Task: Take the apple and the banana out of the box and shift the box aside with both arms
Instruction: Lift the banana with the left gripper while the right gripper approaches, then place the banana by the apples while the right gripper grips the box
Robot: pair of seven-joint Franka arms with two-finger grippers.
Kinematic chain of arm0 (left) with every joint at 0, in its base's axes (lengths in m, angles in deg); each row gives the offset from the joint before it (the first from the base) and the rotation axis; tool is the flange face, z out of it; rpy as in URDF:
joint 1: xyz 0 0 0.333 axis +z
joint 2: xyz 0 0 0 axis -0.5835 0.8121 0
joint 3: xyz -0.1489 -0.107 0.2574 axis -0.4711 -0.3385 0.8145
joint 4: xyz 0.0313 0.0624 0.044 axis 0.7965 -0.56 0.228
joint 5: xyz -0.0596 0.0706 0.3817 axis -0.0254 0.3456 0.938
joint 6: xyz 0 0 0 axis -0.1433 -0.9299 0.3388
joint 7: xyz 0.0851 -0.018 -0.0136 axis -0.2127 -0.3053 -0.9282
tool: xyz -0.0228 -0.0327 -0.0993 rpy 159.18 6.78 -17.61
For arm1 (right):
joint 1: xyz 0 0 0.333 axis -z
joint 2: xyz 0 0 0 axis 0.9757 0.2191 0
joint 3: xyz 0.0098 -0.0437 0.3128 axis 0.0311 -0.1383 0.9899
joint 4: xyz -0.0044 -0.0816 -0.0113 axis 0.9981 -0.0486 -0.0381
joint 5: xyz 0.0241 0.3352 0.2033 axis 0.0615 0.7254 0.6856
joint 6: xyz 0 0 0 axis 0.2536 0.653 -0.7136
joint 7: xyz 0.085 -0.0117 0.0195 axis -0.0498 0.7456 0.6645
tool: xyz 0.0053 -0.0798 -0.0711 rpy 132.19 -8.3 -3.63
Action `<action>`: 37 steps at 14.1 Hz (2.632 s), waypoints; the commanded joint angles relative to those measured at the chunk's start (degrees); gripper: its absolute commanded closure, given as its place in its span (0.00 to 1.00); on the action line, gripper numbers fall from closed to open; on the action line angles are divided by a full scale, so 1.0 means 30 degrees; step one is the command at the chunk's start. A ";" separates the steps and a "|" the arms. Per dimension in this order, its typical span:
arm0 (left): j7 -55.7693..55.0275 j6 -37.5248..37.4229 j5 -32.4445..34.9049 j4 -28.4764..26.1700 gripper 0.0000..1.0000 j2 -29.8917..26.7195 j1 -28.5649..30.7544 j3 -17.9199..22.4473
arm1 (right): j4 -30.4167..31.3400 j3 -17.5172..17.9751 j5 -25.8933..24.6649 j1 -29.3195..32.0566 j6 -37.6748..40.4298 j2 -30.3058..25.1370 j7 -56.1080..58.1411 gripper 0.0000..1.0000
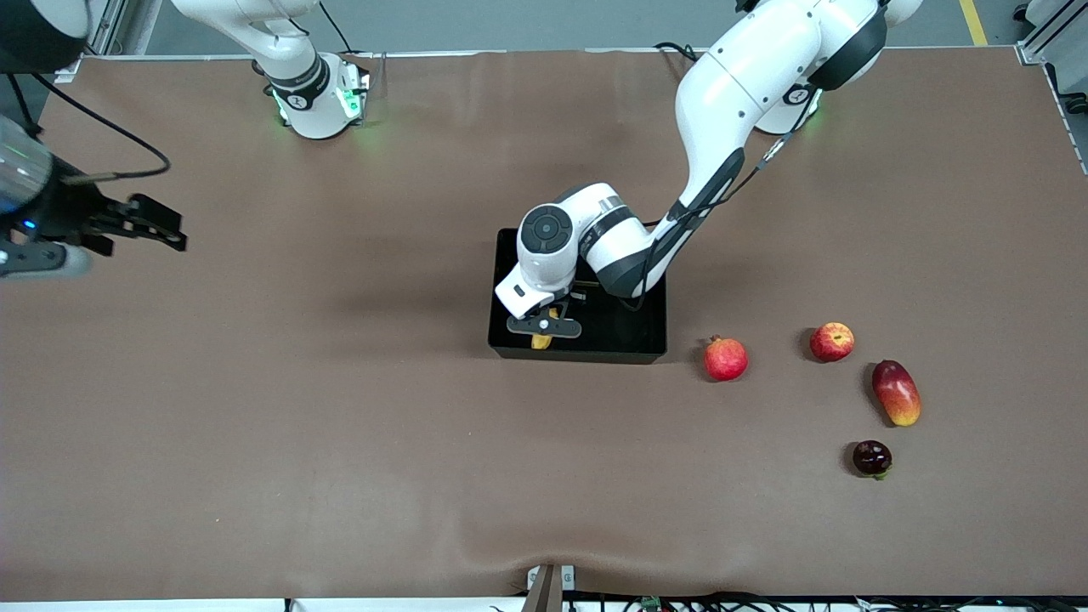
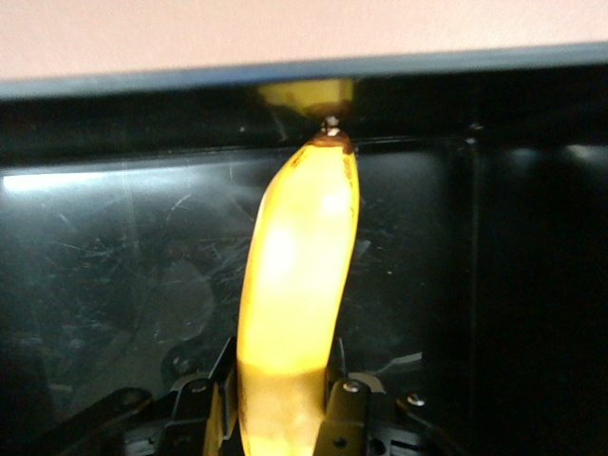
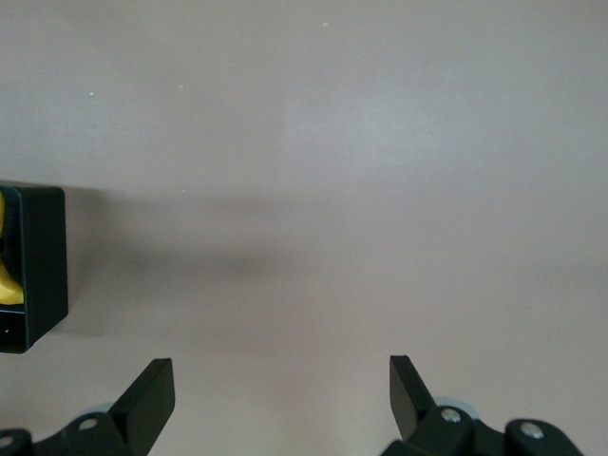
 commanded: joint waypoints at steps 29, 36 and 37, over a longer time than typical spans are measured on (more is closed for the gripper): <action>1.5779 0.0264 -0.0131 -0.3165 1.00 -0.3406 1.2486 0.0184 | 0.1836 -0.0050 0.2390 -1.0299 -1.2399 1.0642 -0.5897 0.00; 1.7098 0.3519 0.0894 -0.2752 1.00 -0.0649 1.3218 0.0565 | 0.2012 -0.0079 0.3298 -1.0593 -1.2399 1.0613 -0.6073 1.00; 1.7098 0.3580 0.0895 -0.2694 1.00 -0.0501 1.3219 0.0594 | 0.2012 -0.0079 0.3299 -1.0477 -1.2399 1.0584 -0.6073 1.00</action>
